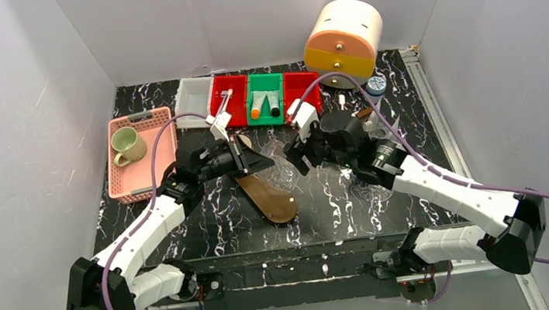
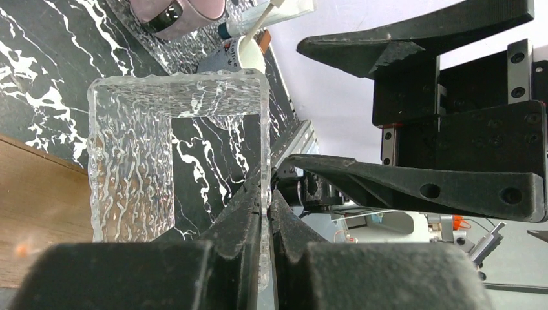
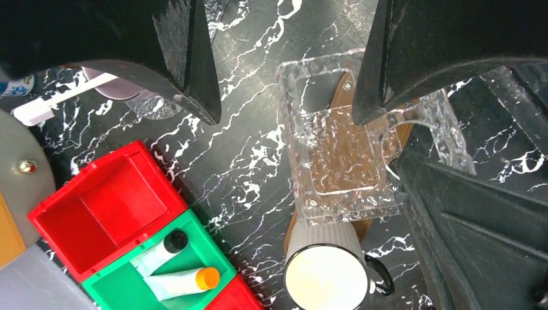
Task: Prepare toiletry sets of a toothbrush and toothpaste on the tray
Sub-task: Pick up the toothpaste holder from the storage box.
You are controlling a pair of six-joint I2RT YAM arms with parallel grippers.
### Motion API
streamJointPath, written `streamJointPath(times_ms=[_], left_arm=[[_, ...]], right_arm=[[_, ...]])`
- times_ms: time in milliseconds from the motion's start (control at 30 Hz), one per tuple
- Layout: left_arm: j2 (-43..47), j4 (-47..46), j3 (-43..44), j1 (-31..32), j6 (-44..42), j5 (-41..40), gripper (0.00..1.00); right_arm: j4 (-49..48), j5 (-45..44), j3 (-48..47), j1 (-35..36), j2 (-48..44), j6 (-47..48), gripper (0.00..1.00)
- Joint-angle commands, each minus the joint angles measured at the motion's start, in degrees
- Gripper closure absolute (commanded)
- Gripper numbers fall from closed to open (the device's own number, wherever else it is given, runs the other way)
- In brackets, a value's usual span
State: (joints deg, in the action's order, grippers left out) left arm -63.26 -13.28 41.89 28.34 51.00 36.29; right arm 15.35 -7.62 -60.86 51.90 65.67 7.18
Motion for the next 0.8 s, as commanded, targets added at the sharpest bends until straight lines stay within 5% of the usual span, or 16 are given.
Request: streamJointPath(times_ms=[0,267,400,633,767], left_arm=[[1.7,-1.9,-0.5,0.0,0.8,2.9,1.0],[2.6,-2.3,-0.9,0.0,1.7,3.7,1.0],[3.3,-1.0,-1.3,0.0,1.1,3.2,1.0],[3.8,8.6,1.6,0.0,-5.7,-1.7,1.0],[4.5,16.6,3.9,0.0,-10.8,-7.8,0.95]], right_arm=[[-1.1,1.8,-3.1,-0.5,2.9,-2.1,0.19],[-2.1,0.5,-2.3,-1.3,7.3,-1.3,0.31],[-1.4,1.7,-2.5,-1.4,7.7,-1.9,0.47],[4.5,1.5,-6.8,-1.3,10.5,-5.0,0.88],[7.9,0.4,-8.8,-1.0,12.2,-6.7,0.99]])
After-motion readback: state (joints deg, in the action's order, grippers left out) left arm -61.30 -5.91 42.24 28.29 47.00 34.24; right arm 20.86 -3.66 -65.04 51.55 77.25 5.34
